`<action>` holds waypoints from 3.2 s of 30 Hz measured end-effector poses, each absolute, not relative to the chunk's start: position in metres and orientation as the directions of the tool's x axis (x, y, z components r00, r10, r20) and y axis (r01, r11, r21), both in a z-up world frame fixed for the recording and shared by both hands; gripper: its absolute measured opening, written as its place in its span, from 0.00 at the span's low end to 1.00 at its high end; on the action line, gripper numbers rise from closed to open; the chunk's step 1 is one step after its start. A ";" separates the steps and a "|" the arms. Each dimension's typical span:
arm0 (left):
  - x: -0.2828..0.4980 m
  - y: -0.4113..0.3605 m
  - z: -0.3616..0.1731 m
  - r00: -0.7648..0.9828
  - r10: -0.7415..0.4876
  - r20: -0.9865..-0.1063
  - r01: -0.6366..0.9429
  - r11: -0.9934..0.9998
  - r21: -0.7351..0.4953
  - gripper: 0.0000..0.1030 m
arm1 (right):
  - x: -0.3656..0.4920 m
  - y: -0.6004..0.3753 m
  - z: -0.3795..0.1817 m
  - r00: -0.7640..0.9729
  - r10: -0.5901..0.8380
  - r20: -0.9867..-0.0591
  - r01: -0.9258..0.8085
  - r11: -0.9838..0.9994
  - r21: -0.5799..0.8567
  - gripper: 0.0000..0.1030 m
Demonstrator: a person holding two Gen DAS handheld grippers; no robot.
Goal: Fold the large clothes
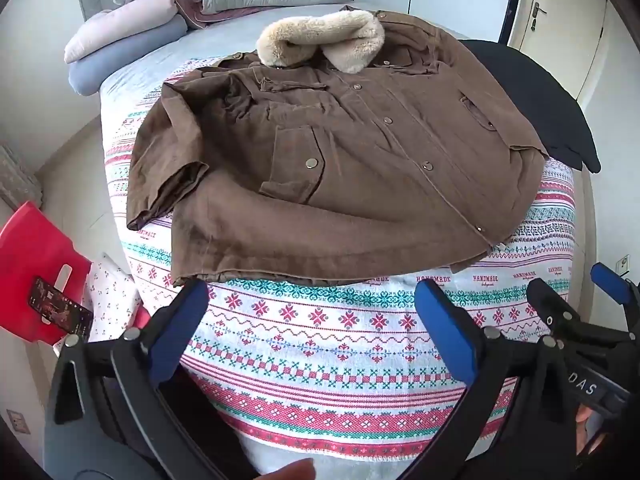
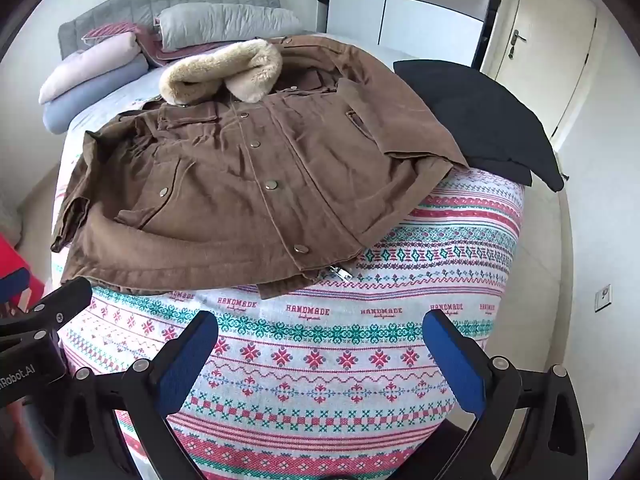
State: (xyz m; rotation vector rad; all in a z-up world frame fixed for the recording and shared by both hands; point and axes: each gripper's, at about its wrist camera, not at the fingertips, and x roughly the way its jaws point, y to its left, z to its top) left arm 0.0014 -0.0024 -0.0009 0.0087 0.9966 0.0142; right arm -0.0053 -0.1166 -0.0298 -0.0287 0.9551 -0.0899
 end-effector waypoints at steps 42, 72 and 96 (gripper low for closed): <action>0.010 0.002 -0.017 0.526 0.045 -0.849 -0.005 0.999 0.050 0.99 | 0.005 -0.113 -0.028 0.575 -0.072 -0.815 0.079 0.996 -0.032 1.00; 0.010 0.000 -0.019 0.520 0.045 -0.853 -0.001 0.999 0.052 0.99 | 0.002 -0.107 -0.028 0.581 -0.071 -0.811 0.073 0.997 -0.035 1.00; 0.011 -0.001 -0.021 0.516 0.051 -0.855 0.001 0.998 0.060 0.99 | 0.002 -0.105 -0.031 0.578 -0.066 -0.813 0.068 0.997 -0.033 1.00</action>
